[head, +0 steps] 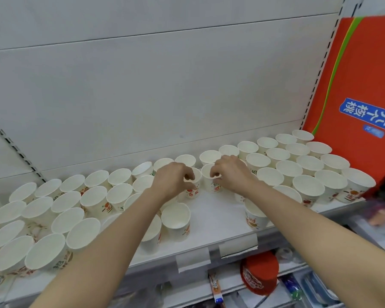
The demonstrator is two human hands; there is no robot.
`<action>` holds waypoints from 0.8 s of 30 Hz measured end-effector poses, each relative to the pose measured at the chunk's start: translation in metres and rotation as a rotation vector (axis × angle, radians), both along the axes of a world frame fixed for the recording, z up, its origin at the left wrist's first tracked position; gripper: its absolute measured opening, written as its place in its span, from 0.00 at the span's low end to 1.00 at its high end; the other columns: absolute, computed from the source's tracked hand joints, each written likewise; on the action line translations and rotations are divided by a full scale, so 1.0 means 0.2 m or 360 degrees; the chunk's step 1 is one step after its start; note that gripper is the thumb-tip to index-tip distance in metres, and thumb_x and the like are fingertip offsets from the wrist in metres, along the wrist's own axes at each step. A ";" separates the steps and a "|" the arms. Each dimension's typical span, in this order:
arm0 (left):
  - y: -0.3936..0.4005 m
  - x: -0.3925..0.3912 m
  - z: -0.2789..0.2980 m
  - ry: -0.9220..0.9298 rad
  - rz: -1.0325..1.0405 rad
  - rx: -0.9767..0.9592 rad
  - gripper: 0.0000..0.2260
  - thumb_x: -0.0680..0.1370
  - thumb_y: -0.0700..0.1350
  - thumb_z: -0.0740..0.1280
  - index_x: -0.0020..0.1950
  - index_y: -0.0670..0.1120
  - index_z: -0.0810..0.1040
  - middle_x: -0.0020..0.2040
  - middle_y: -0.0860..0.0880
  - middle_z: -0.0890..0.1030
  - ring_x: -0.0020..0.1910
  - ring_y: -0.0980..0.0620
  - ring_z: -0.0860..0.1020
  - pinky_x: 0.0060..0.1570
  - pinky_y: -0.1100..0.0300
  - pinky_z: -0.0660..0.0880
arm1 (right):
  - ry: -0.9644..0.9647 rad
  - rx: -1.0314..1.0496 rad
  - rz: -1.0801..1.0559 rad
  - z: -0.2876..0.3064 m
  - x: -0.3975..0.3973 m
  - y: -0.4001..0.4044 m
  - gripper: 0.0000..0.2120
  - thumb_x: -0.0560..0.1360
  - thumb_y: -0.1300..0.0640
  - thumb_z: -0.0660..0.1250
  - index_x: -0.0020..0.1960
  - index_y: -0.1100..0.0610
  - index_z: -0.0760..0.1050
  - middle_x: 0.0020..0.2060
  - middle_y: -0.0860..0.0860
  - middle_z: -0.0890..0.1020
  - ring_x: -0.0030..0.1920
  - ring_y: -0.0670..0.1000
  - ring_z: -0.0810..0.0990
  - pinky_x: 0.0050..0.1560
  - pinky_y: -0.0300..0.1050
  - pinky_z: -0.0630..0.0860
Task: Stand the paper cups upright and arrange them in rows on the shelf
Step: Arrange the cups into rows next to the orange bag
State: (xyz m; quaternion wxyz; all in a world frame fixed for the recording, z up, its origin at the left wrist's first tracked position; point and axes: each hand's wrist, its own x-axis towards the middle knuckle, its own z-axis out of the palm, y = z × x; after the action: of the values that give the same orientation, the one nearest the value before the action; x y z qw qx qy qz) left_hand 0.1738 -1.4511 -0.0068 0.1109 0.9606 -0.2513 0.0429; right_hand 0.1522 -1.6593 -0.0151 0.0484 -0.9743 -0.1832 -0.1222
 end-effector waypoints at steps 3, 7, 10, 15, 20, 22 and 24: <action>0.04 0.01 0.01 -0.0106 -0.0032 0.0027 0.09 0.70 0.52 0.75 0.49 0.54 0.82 0.45 0.57 0.80 0.46 0.55 0.75 0.37 0.61 0.66 | -0.0018 0.0024 0.0045 0.00 0.01 -0.05 0.04 0.70 0.56 0.70 0.45 0.52 0.80 0.41 0.49 0.80 0.48 0.54 0.73 0.45 0.47 0.62; 0.01 0.00 -0.01 -0.0157 0.0033 0.0067 0.02 0.73 0.47 0.71 0.45 0.54 0.83 0.42 0.56 0.82 0.46 0.54 0.76 0.37 0.60 0.68 | 0.0007 -0.0001 -0.0003 0.00 0.04 -0.08 0.05 0.70 0.58 0.67 0.41 0.50 0.81 0.39 0.47 0.80 0.46 0.52 0.73 0.47 0.47 0.65; -0.01 -0.01 -0.03 -0.0145 0.0073 0.0056 0.03 0.73 0.47 0.71 0.44 0.54 0.83 0.42 0.56 0.83 0.46 0.54 0.77 0.38 0.59 0.73 | -0.0007 0.0023 0.0023 -0.02 0.06 -0.10 0.05 0.69 0.58 0.67 0.40 0.50 0.80 0.38 0.47 0.80 0.45 0.52 0.73 0.46 0.48 0.66; 0.06 -0.05 0.05 -0.0096 0.0158 -0.0139 0.07 0.72 0.50 0.73 0.50 0.55 0.83 0.45 0.57 0.81 0.48 0.55 0.75 0.40 0.59 0.68 | -0.0055 0.0109 0.0140 -0.01 0.06 -0.10 0.04 0.71 0.55 0.69 0.45 0.50 0.80 0.41 0.47 0.81 0.48 0.52 0.73 0.48 0.47 0.64; 0.32 -0.18 0.14 -0.0047 0.0446 -0.0309 0.02 0.72 0.48 0.74 0.42 0.56 0.84 0.39 0.60 0.81 0.41 0.59 0.77 0.42 0.56 0.75 | -0.0167 0.0473 0.0386 0.04 -0.10 0.03 0.01 0.69 0.56 0.73 0.41 0.51 0.81 0.37 0.45 0.82 0.43 0.51 0.75 0.45 0.48 0.69; 0.40 -0.26 0.12 0.0090 0.0458 -0.0236 0.03 0.71 0.48 0.75 0.41 0.56 0.84 0.38 0.60 0.81 0.40 0.61 0.77 0.42 0.58 0.76 | -0.0108 0.0546 0.0575 0.03 -0.20 0.11 0.03 0.68 0.55 0.74 0.41 0.51 0.82 0.36 0.44 0.82 0.41 0.50 0.75 0.43 0.48 0.71; 0.41 -0.31 0.09 0.0223 0.0393 -0.0111 0.04 0.70 0.50 0.75 0.42 0.57 0.83 0.41 0.60 0.81 0.42 0.61 0.77 0.43 0.59 0.77 | -0.0070 0.0522 0.0772 -0.01 -0.29 0.19 0.06 0.66 0.54 0.76 0.43 0.51 0.82 0.38 0.45 0.82 0.42 0.50 0.74 0.42 0.46 0.71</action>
State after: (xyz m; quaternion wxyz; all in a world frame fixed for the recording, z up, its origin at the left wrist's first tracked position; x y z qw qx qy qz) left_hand 0.1111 -1.3682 0.0121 0.1555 0.9804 -0.1211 -0.0023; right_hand 0.0945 -1.6203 -0.0169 0.2289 -0.8783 -0.3895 -0.1562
